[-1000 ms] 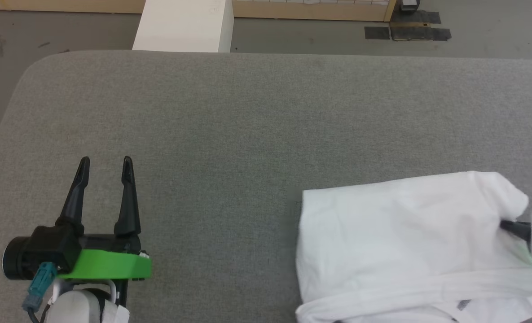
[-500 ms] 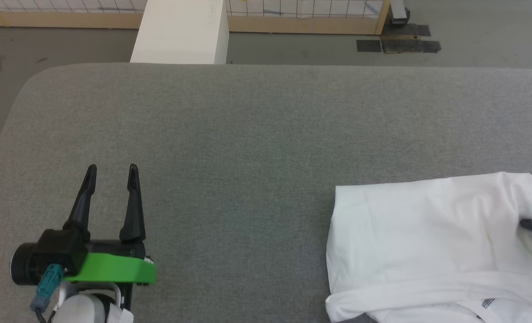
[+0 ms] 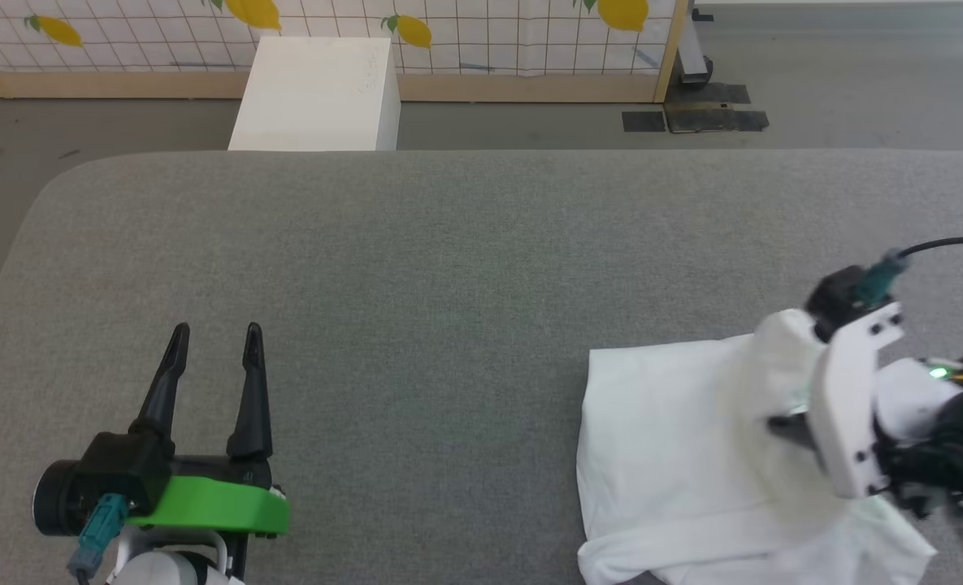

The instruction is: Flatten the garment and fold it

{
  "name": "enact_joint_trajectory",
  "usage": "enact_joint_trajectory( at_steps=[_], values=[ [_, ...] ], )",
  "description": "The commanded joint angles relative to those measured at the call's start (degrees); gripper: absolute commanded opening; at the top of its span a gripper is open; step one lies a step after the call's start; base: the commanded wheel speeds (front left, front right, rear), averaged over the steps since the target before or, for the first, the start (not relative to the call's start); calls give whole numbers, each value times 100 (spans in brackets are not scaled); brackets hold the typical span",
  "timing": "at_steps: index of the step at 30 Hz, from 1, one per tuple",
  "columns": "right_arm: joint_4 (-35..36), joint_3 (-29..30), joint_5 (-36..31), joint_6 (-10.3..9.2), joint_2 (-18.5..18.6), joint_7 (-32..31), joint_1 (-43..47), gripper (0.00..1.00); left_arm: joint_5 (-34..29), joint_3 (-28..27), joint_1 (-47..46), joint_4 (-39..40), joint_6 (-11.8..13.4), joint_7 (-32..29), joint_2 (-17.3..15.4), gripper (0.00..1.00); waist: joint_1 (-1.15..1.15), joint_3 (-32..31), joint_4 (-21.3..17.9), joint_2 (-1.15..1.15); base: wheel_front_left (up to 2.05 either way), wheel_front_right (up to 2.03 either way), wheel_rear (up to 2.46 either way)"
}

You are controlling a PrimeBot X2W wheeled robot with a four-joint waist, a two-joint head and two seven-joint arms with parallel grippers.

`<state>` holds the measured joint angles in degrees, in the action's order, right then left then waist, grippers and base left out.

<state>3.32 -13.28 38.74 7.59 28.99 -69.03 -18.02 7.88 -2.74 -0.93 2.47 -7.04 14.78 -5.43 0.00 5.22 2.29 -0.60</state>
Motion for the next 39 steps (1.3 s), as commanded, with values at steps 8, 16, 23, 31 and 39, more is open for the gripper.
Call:
enact_joint_trajectory(
  at_steps=[8,16,23,31,39],
  values=[
    [-515,-673,-302,-10,-932,467,-230,0,-38,66,5,-15,-33,22,32,100,0,146,146,58,0,0,0],
    [-1532,-1076,-577,-10,-1633,1112,-585,0,-18,73,-13,-17,-36,22,73,100,0,269,220,58,0,0,0],
    [-2308,-1253,-716,-10,-1918,1518,-812,0,-28,94,-86,-29,-38,22,105,100,0,366,263,58,0,0,0],
    [-2639,-1390,-685,-10,-2000,2030,-943,100,-30,49,-57,-74,-40,22,123,100,0,289,189,58,0,0,0],
    [-1927,-1395,-130,-10,-1731,2337,-905,100,-47,29,5,-104,-42,22,114,100,0,110,61,58,0,0,0]
  ],
)
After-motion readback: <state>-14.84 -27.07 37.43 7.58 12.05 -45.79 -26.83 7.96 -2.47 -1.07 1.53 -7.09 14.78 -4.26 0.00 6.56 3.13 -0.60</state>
